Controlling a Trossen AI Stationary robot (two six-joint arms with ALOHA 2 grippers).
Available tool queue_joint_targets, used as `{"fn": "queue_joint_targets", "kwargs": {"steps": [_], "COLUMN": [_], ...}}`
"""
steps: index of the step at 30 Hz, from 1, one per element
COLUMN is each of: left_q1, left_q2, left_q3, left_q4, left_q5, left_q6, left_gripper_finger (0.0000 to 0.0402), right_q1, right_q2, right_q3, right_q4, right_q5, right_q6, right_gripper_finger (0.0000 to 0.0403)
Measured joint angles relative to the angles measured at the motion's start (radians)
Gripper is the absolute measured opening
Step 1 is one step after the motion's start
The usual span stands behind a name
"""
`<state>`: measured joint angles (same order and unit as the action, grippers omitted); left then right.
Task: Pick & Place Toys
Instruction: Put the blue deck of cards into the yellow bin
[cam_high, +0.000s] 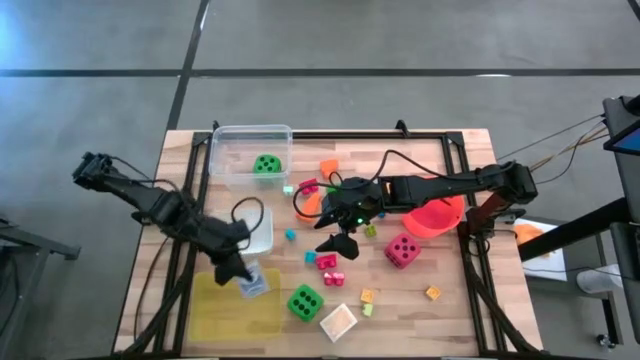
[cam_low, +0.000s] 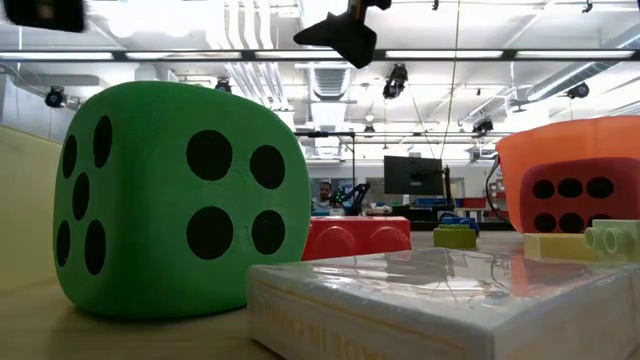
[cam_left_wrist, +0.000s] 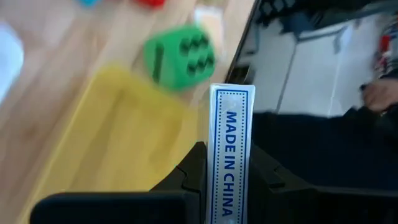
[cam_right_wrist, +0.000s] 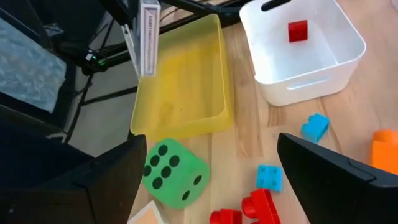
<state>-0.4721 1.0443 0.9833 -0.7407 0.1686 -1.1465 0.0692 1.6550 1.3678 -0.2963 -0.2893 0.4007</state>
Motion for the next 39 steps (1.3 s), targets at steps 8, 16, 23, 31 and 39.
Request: {"fn": "queue_joint_targets", "kwargs": {"steps": [8,16,23,31,39], "left_q1": [-0.143,-0.212,-0.214,-0.214,-0.214], "left_q2": [0.000,0.000,0.001,0.001,0.001], "left_q3": [-0.040,-0.143,-0.300,-0.442,-0.466], "left_q4": [-0.147,-0.004,0.210,0.360,0.349], "left_q5": [0.012,0.035,0.024,0.014,0.015], "left_q6": [-0.268,-0.399,-0.407,-0.477,-0.583], "left_gripper_finger": [0.0050,0.0050,0.0050,0.0050,0.0050], "right_q1": [0.000,0.000,0.000,0.000,0.000], "right_q2": [0.000,0.000,0.000,0.000,0.000], "right_q3": [0.000,0.000,0.000,0.000,0.000], "right_q4": [-0.007,-0.015,-0.028,-0.074,-0.074], "right_q5": [0.001,0.001,0.001,0.002,0.002], "right_q6": [0.004,0.003,-0.003,-0.012,-0.019], "right_gripper_finger": [0.0357,0.0357,0.0357,0.0357,0.0357]}}
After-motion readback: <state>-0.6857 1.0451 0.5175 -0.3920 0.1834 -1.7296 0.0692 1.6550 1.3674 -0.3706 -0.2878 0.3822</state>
